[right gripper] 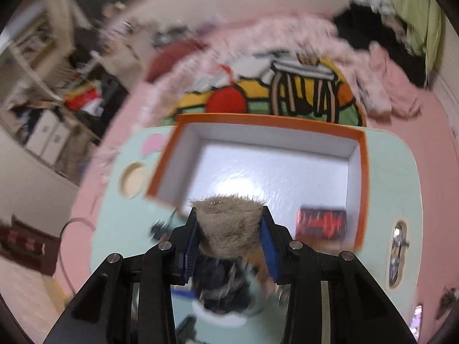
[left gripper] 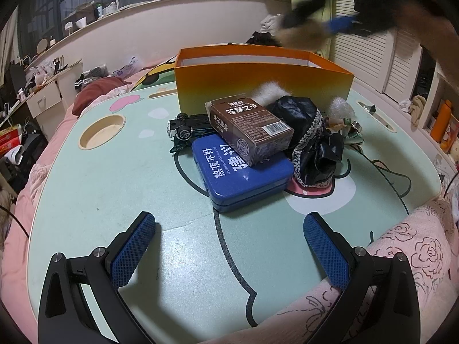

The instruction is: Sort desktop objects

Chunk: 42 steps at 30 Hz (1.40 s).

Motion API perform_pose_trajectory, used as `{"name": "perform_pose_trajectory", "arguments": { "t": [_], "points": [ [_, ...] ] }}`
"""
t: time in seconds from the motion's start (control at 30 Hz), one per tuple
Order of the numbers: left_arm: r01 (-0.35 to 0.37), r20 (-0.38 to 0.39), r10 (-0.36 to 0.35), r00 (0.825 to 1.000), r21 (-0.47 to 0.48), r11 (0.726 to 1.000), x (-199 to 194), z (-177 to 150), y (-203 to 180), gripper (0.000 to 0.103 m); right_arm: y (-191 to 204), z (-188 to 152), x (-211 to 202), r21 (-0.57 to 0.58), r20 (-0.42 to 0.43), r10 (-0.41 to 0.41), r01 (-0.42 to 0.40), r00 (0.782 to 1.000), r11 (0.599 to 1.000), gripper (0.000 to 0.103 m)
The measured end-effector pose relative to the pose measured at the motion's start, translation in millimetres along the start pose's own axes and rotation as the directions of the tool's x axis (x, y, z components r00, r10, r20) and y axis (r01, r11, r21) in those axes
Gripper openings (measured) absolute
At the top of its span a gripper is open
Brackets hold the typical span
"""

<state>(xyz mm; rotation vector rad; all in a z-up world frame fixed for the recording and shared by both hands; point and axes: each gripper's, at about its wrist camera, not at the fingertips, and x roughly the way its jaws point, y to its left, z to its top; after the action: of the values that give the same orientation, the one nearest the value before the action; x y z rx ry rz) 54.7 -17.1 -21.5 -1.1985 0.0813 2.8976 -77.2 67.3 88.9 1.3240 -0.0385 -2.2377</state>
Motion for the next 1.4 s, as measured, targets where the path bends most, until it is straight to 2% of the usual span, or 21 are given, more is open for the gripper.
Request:
{"name": "perform_pose_trajectory", "arguments": {
  "t": [0.07, 0.17, 0.27, 0.33, 0.43, 0.47, 0.5, 0.57, 0.63, 0.7, 0.77, 0.8, 0.87, 1.4],
  "points": [
    [0.001, 0.000, -0.001, 1.000, 0.000, 1.000, 0, 0, 0, 0.103, 5, -46, -12, -0.018, 0.051, 0.003, -0.002, 0.999, 1.000, 0.038],
    [0.000, 0.001, 0.000, 1.000, 0.000, 1.000, -1, 0, 0, 0.103, 7, -107, 0, -0.007, 0.053, -0.026, 0.026, 0.998, 1.000, 0.038],
    [-0.001, 0.000, 0.001, 1.000, -0.001, 1.000, -1, 2, 0, 0.103, 6, -139, 25, -0.034, 0.025, -0.097, 0.098, 0.995, 0.995, 0.038],
    [-0.001, 0.001, 0.001, 1.000, 0.000, 1.000, -1, 1, 0, 0.103, 1, -134, 55, -0.043, 0.014, -0.139, 0.140, 0.990, 0.989, 0.039],
    [-0.001, 0.002, 0.001, 1.000, 0.000, 1.000, -1, 2, 0, 0.103, 5, -125, 62, -0.071, 0.134, -0.159, 0.170, 0.978, 0.983, 0.040],
    [0.000, 0.002, 0.000, 1.000, -0.001, 1.000, -2, 2, 0, 0.103, 6, -124, 59, -0.067, 0.172, -0.165, 0.179, 0.971, 0.982, 0.045],
    [0.000, 0.002, 0.000, 1.000, 0.000, 1.000, -2, 2, 0, 0.103, 4, -128, 54, -0.057, 0.209, -0.156, 0.171, 0.966, 0.984, 0.060],
    [0.000, 0.002, 0.000, 1.000, -0.001, 1.000, -2, 2, 0, 0.103, 2, -138, 43, -0.052, 0.245, -0.132, 0.149, 0.960, 0.987, 0.082],
    [-0.001, 0.002, 0.001, 1.000, -0.001, 1.000, -2, 2, 0, 0.103, 0, -154, 35, -0.068, 0.273, -0.177, 0.202, 0.946, 0.977, 0.084],
    [-0.001, 0.002, 0.001, 1.000, -0.001, 1.000, -3, 2, 0, 0.103, 0, -175, 37, -0.094, 0.260, -0.252, 0.284, 0.932, 0.954, 0.085],
    [-0.001, -0.002, 0.001, 1.000, 0.001, 1.000, -2, 2, 0, 0.103, -1, -188, 53, -0.128, 0.200, -0.291, 0.319, 0.936, 0.939, 0.089],
    [0.000, 0.000, 0.000, 1.000, 0.002, 1.000, -3, 2, -1, 0.103, -7, -193, 51, -0.109, 0.228, -0.230, 0.259, 0.946, 0.960, 0.096],
    [-0.003, 0.001, 0.003, 1.000, 0.003, 1.000, -4, 2, -2, 0.103, -15, -190, 52, -0.088, 0.211, -0.232, 0.254, 0.950, 0.963, 0.101],
    [-0.001, 0.001, 0.001, 1.000, 0.003, 1.000, -6, 3, -2, 0.103, -15, -189, 55, -0.098, 0.213, -0.230, 0.255, 0.949, 0.962, 0.103]
  ]
}}
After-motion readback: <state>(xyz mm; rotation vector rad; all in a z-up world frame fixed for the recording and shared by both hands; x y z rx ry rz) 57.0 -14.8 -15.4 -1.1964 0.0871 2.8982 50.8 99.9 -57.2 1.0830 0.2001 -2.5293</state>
